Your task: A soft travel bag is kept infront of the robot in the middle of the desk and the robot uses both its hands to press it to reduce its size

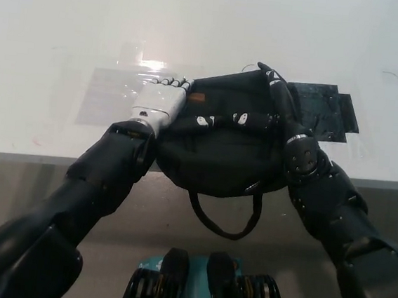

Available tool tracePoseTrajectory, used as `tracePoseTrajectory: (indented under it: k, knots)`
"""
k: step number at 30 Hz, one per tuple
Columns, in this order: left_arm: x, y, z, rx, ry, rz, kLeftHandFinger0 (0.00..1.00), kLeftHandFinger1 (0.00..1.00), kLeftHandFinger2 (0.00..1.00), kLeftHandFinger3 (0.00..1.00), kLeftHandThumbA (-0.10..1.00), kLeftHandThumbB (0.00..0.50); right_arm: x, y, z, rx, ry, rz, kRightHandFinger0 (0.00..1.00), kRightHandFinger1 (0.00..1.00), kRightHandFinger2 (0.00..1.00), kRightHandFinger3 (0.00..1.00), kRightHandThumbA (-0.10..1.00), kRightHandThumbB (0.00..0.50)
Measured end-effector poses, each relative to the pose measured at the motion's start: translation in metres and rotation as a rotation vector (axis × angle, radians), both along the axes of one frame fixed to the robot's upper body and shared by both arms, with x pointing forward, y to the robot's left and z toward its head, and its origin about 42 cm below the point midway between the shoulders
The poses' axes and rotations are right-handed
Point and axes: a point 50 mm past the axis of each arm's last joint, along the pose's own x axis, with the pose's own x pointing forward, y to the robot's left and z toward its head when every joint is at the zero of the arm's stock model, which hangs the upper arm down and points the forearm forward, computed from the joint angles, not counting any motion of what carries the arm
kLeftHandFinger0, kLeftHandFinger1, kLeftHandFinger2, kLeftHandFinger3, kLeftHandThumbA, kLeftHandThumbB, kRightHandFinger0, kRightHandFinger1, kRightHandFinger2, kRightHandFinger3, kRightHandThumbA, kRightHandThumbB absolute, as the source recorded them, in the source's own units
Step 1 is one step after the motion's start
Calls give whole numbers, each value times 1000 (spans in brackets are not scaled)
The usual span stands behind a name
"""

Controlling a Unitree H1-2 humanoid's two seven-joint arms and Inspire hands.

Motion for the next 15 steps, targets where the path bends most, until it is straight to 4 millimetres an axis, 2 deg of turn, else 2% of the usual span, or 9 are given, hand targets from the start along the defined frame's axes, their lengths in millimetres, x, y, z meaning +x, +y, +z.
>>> tracePoseTrajectory:
  k: [3, 7, 9, 12, 13, 15]
  knots:
    - [5, 3, 9, 4, 6, -2, 1000, 1000, 1000, 1000, 1000, 171, 7, -1, 14, -10, -2, 0, 1000, 1000, 1000, 1000, 1000, 141]
    - [8, 1, 24, -21, 9, -14, 1000, 1000, 1000, 1000, 1000, 177, 17, -2, 35, -34, -12, -1, 1000, 1000, 1000, 1000, 1000, 142]
    - [9, 1, 30, -31, 7, -15, 1000, 1000, 1000, 1000, 1000, 180, 21, -4, 43, -41, -21, -4, 1000, 1000, 1000, 1000, 1000, 122]
    - [13, 3, 43, -49, 1, -9, 1000, 1000, 1000, 1000, 1000, 153, 29, -3, 66, -53, -51, -5, 1000, 1000, 1000, 1000, 1000, 144]
    - [13, 3, 43, -49, 1, -9, 1000, 1000, 1000, 1000, 1000, 158, 29, -3, 66, -53, -51, -5, 1000, 1000, 1000, 1000, 1000, 148]
    - [19, 3, 59, -57, -13, -3, 1000, 1000, 1000, 1000, 1000, 157, 36, -1, 89, -60, -85, -3, 1000, 1000, 1000, 1000, 1000, 164]
